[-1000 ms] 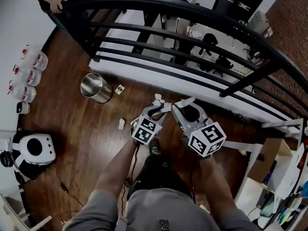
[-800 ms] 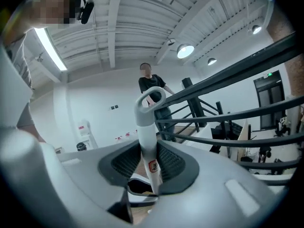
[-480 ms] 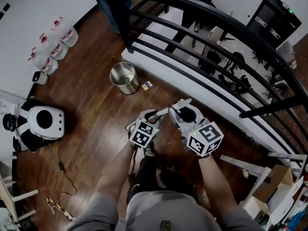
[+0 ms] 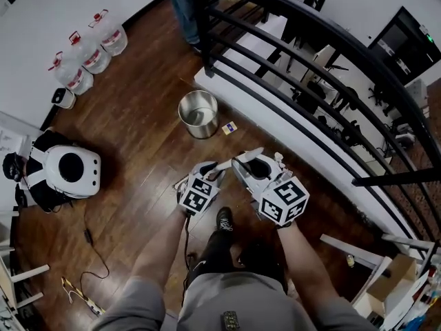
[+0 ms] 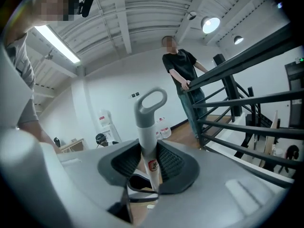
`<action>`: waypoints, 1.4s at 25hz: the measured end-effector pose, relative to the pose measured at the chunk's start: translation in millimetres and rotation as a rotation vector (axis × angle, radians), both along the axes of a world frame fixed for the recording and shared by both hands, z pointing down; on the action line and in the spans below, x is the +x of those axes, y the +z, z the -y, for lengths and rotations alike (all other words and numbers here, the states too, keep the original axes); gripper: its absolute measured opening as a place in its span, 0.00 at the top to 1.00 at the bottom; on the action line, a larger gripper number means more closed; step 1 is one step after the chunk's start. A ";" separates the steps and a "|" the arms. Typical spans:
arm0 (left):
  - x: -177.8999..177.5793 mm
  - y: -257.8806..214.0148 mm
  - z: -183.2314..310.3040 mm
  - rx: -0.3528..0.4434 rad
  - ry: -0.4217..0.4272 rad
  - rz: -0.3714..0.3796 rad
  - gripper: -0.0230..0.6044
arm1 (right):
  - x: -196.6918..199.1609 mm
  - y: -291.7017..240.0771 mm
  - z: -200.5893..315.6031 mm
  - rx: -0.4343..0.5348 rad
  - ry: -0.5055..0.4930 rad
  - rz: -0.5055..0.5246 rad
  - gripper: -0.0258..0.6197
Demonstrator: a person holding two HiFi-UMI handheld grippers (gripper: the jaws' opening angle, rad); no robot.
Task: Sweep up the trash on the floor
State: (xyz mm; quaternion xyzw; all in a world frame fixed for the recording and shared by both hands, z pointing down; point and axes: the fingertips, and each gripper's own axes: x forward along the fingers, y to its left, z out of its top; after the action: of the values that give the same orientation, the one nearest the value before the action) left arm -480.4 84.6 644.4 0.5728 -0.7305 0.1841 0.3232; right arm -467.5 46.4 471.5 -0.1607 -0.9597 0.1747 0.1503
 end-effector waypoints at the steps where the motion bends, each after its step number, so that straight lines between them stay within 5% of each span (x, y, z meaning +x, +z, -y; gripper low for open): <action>1: -5.0 6.5 -4.7 -0.007 0.002 -0.006 0.77 | -6.1 6.3 -4.6 0.000 0.000 -0.011 0.80; 8: -17.9 37.7 -6.1 0.003 -0.006 -0.053 0.77 | -26.9 34.4 -12.0 0.029 0.005 -0.060 0.80; 17: 5.9 34.5 64.5 0.053 0.086 -0.079 0.76 | 0.0 31.1 54.2 0.061 0.128 -0.091 0.80; 35: 172.1 18.6 295.2 0.110 0.481 -0.116 0.76 | 162.1 12.4 264.9 0.132 0.492 -0.111 0.80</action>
State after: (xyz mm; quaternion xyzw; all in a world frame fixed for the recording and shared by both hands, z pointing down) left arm -308.3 -210.5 663.1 0.7564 -0.5622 0.1827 0.2800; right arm -305.4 -218.5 483.9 0.0974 -0.9695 0.1516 0.1659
